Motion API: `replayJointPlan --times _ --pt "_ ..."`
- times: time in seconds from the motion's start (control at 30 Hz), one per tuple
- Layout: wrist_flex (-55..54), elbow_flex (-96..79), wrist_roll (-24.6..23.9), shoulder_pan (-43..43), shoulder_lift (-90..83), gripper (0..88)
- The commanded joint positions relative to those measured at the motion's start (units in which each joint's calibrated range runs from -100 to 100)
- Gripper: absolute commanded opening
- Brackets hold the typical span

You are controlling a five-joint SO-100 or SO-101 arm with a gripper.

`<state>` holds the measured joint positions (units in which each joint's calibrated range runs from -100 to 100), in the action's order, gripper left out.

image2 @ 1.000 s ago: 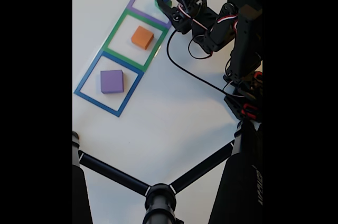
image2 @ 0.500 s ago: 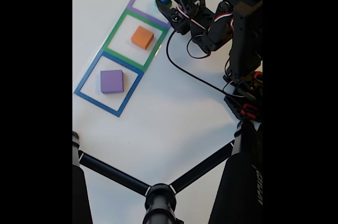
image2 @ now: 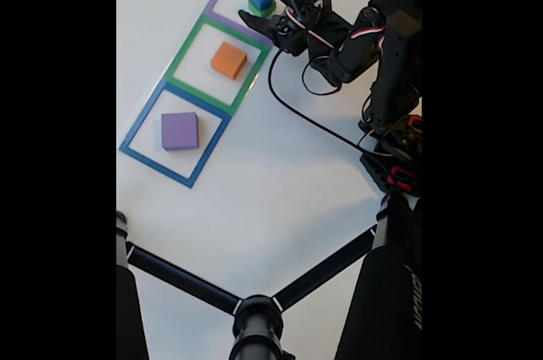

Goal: Tower of hanoi

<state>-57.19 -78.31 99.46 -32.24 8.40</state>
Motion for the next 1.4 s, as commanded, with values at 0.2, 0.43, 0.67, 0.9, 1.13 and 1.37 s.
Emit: replayJointPlan --times 0.2,0.43,0.67,0.9,1.13,1.37 --pt "62.62 8.58 0.54 -0.17 -47.36 8.8" --pt "112.17 33.31 0.54 4.63 -61.17 0.0" --pt "143.83 61.85 0.54 17.57 -63.26 0.0" --pt "156.79 76.58 0.54 29.08 -64.31 0.0" --pt "157.03 78.67 0.54 33.39 -66.01 0.0" --pt "156.14 75.13 0.54 34.06 -65.44 0.0"
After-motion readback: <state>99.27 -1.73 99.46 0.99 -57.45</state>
